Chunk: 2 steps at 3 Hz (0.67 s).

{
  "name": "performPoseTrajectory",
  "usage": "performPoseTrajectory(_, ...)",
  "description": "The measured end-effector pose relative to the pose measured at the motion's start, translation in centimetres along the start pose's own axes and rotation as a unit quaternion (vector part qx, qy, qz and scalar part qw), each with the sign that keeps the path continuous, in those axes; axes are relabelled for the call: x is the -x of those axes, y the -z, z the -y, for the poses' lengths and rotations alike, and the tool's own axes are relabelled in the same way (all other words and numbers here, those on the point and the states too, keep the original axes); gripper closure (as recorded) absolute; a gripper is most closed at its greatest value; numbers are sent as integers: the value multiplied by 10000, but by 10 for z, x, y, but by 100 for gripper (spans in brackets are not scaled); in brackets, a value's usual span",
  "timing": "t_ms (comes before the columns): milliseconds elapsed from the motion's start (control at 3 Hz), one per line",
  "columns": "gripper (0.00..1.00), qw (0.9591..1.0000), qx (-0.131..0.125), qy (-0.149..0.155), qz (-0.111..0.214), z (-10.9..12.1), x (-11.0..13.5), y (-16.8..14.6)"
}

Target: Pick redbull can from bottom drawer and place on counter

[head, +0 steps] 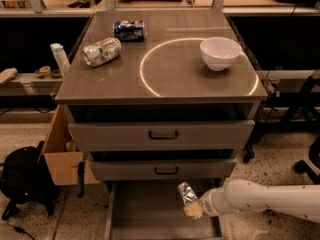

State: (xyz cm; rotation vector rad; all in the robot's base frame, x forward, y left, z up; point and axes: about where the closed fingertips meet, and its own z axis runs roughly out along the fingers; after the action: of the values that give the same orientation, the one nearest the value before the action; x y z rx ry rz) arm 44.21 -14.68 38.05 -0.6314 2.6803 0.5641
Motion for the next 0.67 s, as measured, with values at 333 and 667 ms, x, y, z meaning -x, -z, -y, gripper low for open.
performPoseTrajectory(333,100,9998,-54,117,166,-15,26,49)
performPoseTrajectory(667,100,9988,-248,173,381,-33,57,104)
